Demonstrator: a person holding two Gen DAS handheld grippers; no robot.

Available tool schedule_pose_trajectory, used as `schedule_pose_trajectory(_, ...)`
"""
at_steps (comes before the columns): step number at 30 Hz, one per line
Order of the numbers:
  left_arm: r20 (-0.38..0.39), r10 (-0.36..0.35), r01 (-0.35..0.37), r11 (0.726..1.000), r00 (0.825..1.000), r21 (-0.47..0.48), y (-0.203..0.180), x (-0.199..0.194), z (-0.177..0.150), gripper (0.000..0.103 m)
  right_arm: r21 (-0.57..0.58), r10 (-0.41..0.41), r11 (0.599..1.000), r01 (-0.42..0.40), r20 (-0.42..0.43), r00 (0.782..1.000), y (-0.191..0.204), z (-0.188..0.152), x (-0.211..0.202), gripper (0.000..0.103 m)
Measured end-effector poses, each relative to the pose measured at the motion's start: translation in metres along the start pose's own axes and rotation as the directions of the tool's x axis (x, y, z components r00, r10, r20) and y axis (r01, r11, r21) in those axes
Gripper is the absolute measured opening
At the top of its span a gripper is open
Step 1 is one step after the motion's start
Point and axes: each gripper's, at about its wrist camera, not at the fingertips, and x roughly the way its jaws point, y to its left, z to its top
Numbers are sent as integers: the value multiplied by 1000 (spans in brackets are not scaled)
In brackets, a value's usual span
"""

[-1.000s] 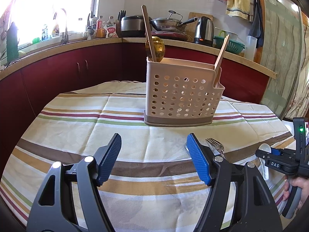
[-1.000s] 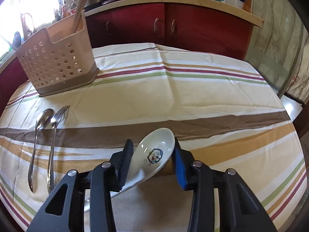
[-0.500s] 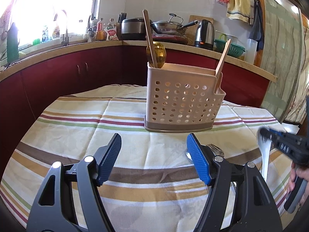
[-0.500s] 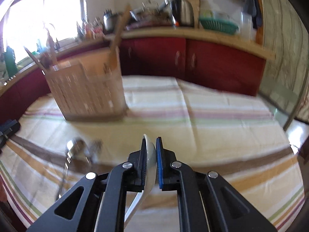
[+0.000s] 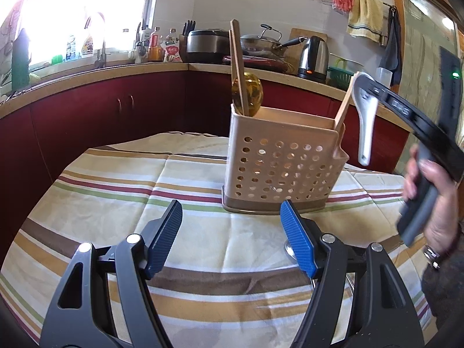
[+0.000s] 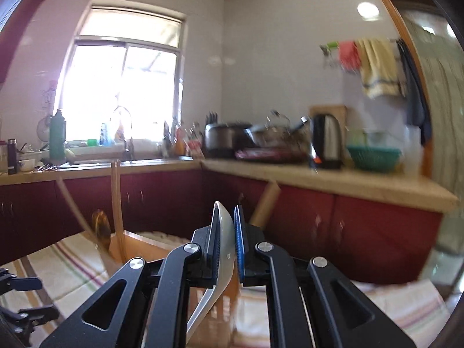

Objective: Organize utensils

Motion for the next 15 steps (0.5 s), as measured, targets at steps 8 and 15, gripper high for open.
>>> schedule_pose_trajectory(8,-13,3,-3,1000,1000,-15,8,12,2,69,-72,-13,997,14,24,1000,8,-9,33,10)
schedule_pose_trajectory(15,-31,0,-1,1000,1000,-25,10,18,-3,69,-88,1,996,-5,-53,999,10,-22,33,19)
